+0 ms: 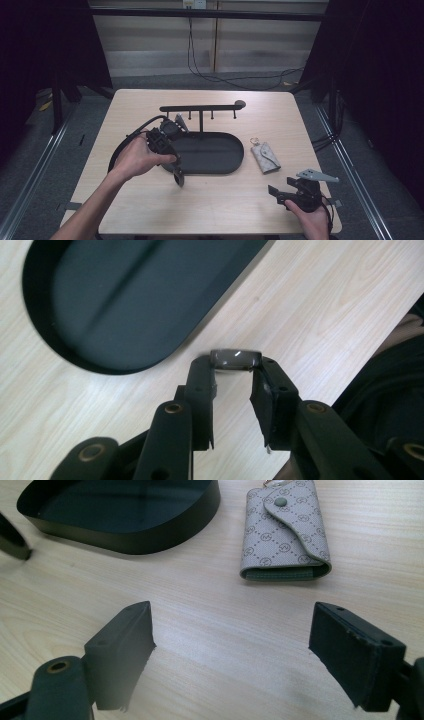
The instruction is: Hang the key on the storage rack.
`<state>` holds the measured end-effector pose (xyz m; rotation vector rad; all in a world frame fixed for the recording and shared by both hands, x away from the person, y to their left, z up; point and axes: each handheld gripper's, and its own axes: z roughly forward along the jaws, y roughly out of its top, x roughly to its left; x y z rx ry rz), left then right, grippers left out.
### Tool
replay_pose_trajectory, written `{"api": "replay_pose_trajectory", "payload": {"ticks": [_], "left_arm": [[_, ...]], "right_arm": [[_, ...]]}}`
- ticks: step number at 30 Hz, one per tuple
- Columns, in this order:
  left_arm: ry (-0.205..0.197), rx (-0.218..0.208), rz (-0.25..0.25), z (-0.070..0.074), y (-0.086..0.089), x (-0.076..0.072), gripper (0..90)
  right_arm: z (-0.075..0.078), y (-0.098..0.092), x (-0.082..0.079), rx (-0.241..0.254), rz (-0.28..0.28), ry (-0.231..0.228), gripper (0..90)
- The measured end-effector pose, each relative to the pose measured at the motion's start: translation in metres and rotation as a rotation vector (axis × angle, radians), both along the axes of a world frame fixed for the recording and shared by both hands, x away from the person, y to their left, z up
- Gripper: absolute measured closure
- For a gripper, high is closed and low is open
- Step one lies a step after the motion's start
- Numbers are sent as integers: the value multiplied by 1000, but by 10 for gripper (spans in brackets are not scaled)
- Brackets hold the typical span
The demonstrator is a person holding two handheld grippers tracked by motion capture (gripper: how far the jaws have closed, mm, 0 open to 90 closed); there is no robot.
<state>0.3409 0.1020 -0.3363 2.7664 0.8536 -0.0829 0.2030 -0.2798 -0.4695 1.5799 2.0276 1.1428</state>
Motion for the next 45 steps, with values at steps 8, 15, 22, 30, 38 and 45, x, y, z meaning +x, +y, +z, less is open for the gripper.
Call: {"api": "replay_pose_trajectory", "payload": {"ticks": [8,15,22,30,38,45], "left_arm": [[-15,10,5,14,5,2,708],[-41,33,35,22,7,7,707],[-38,28,52,32,12,15,708],[-28,14,75,42,19,23,708],[-41,9,119,50,26,34,707],[-24,-5,165,52,35,45,709]], "right_arm": [[0,0,0,-1,0,-2,176],[0,0,0,-4,-1,1,176],[0,0,0,-3,-2,1,175],[0,0,0,-4,1,3,174],[0,1,0,-6,3,3,173],[0,1,0,-8,4,5,173]]}}
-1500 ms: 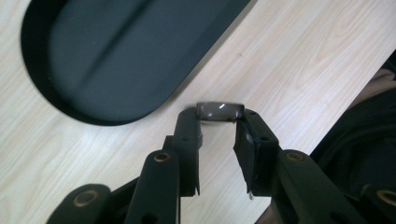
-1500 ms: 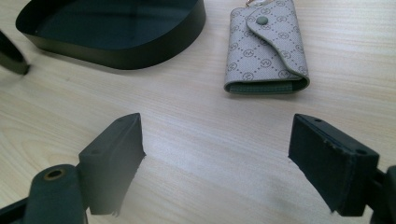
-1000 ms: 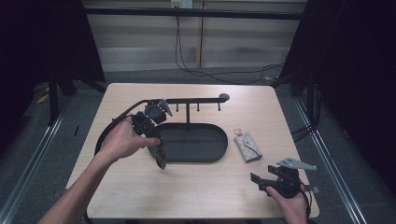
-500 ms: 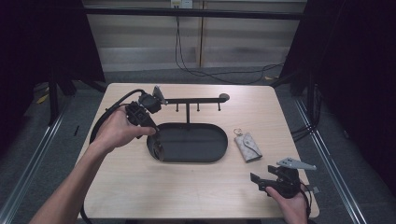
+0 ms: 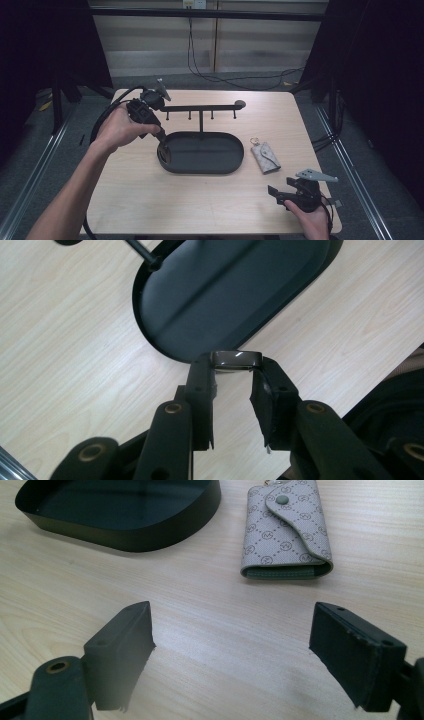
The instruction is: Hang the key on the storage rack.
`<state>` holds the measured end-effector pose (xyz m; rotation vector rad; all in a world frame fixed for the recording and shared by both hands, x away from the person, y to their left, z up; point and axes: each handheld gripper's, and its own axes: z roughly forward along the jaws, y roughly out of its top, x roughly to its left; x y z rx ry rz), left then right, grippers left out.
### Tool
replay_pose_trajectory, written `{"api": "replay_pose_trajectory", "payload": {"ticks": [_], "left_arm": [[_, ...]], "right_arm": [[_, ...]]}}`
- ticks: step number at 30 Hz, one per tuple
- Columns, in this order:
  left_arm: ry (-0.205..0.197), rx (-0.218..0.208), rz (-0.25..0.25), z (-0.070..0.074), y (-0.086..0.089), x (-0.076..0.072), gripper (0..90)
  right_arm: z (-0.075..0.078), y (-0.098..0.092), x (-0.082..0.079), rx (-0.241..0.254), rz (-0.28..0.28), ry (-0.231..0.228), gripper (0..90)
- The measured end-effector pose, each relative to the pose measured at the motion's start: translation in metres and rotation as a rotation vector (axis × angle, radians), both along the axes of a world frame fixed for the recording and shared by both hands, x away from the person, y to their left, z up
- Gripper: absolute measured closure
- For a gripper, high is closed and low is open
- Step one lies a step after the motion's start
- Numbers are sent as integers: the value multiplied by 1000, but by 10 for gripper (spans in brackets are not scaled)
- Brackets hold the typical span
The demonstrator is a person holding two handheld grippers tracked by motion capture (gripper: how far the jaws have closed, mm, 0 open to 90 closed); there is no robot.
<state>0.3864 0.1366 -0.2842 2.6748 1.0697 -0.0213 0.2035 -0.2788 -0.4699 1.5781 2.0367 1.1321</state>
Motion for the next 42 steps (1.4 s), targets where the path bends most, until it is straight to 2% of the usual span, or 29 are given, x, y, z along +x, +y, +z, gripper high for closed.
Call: {"api": "replay_pose_trajectory", "payload": {"ticks": [4,6,7,13,19,28,29,35,38,41,42], "left_arm": [[3,-5,15,0,1,6,708],[17,-4,18,0,2,11,708],[19,-16,39,0,4,17,708],[35,-21,74,-3,5,29,708],[37,1,108,-9,2,42,709],[55,20,108,-16,-8,47,708],[48,33,116,-17,-10,49,708],[60,30,135,-19,-10,54,707],[53,46,144,-20,-12,56,707],[53,40,146,-22,-15,58,706],[64,32,145,-22,-17,59,706]], "right_arm": [[0,0,0,0,0,-1,173],[0,0,0,1,0,0,173],[-1,0,0,1,0,2,173],[-1,0,1,3,3,6,173],[-1,0,1,8,3,5,173],[0,0,1,10,4,5,173],[0,0,1,10,5,4,173],[0,0,1,11,10,4,173],[0,0,1,11,13,7,174],[0,0,0,10,12,6,173],[0,0,0,12,12,5,173]]}}
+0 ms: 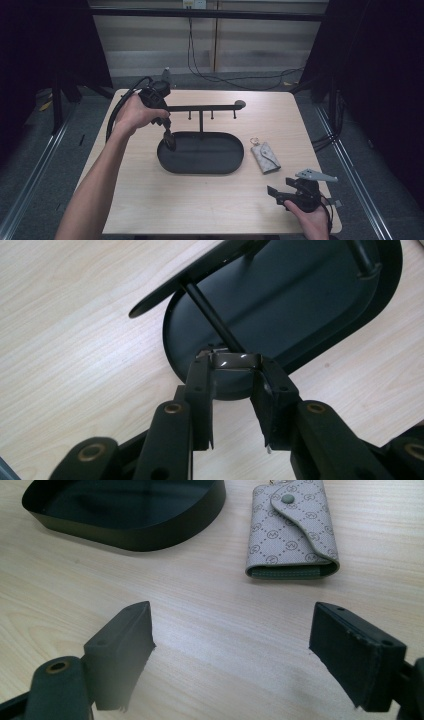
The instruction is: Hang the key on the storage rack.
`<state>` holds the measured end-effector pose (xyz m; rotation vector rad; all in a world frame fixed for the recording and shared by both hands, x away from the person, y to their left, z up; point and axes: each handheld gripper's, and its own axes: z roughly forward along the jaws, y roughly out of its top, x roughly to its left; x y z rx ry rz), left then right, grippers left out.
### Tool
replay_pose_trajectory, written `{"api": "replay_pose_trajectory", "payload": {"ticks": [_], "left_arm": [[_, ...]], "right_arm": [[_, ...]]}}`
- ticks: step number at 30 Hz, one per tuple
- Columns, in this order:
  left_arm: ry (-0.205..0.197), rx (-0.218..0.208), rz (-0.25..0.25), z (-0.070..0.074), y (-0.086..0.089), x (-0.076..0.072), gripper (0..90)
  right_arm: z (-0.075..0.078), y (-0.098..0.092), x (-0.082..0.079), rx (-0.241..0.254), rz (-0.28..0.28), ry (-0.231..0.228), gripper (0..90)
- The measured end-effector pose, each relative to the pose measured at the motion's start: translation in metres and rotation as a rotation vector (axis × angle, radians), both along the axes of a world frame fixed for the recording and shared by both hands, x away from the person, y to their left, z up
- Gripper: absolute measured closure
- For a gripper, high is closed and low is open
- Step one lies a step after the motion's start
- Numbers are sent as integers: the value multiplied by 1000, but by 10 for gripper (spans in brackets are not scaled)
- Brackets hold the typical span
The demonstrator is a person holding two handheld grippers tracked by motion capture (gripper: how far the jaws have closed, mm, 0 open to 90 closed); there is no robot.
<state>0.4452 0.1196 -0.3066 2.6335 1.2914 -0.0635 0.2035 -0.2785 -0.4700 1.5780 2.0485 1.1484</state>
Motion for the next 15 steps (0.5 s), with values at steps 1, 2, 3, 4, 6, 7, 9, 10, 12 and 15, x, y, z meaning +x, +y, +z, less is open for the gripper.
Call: {"api": "replay_pose_trajectory", "payload": {"ticks": [1,2,3,4,6,7,9,10,12,15], "left_arm": [[0,0,0,0,0,0,706],[-5,5,5,0,-2,0,706],[-8,11,8,-1,-3,1,705],[-4,20,9,-1,-5,2,705],[-12,18,30,-2,-5,5,705],[-10,18,28,-2,-5,6,705],[-13,18,33,-2,-5,7,705],[-25,19,43,-3,-5,8,705],[-27,15,46,-3,-5,8,704],[-26,8,45,-4,-4,8,700]], "right_arm": [[0,0,0,0,0,0,173],[0,0,0,3,0,-1,173],[0,0,0,1,-1,-1,173],[0,0,0,3,0,-2,173],[0,0,0,1,0,-1,174],[0,0,0,1,1,-2,173],[0,0,0,0,3,-3,174],[0,0,1,1,4,-4,173],[0,0,1,0,3,0,174],[0,1,1,-1,5,4,176]]}}
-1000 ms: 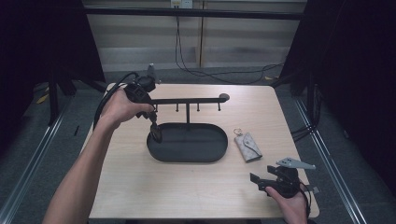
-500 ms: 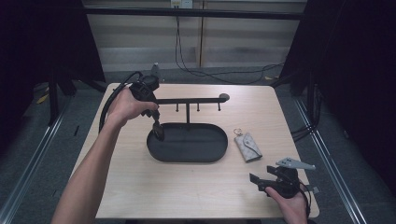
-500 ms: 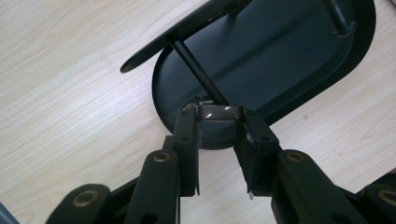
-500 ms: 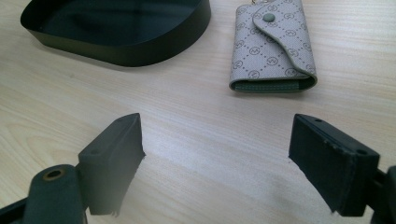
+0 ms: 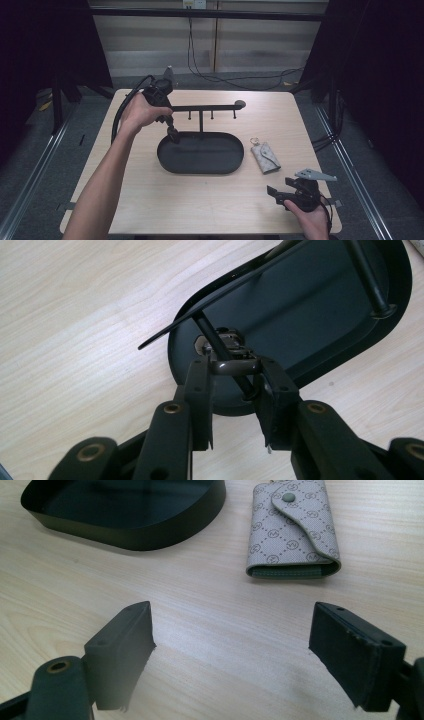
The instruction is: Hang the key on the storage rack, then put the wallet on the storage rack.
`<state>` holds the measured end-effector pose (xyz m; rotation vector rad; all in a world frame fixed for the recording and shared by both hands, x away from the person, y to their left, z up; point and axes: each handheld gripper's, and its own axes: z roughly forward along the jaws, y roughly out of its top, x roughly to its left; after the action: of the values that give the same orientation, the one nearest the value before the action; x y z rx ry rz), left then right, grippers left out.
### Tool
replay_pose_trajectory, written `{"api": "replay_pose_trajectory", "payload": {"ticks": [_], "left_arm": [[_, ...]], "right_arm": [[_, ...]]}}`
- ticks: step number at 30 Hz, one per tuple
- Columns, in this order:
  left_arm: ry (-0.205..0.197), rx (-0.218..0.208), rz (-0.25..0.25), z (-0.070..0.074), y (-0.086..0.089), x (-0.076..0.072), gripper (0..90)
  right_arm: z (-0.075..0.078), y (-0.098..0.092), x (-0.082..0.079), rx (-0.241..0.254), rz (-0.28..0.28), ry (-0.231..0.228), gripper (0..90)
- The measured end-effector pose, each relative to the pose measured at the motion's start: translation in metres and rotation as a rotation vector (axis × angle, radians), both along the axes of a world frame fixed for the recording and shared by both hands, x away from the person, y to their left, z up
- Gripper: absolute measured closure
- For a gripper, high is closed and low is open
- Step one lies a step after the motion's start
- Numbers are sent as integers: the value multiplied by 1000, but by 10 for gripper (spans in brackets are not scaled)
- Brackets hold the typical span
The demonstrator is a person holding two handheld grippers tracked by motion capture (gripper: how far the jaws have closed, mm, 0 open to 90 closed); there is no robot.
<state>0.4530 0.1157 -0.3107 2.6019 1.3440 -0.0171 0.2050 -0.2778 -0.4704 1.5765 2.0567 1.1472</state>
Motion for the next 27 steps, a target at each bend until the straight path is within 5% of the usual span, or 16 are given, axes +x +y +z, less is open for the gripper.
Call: {"api": "replay_pose_trajectory", "payload": {"ticks": [5,11,15,18,27], "left_arm": [[-5,-11,10,-1,2,-1,603],[3,-86,12,1,11,-3,445],[-26,-133,15,8,20,-8,357],[-27,-133,1,7,24,-12,287],[-66,-201,-40,5,45,-22,216]], "right_arm": [[0,0,0,2,-3,1,175],[0,-1,1,0,-10,3,176],[0,0,0,-5,-7,4,176],[0,-1,-1,-4,-7,1,176],[0,1,1,-12,-5,6,175]]}}
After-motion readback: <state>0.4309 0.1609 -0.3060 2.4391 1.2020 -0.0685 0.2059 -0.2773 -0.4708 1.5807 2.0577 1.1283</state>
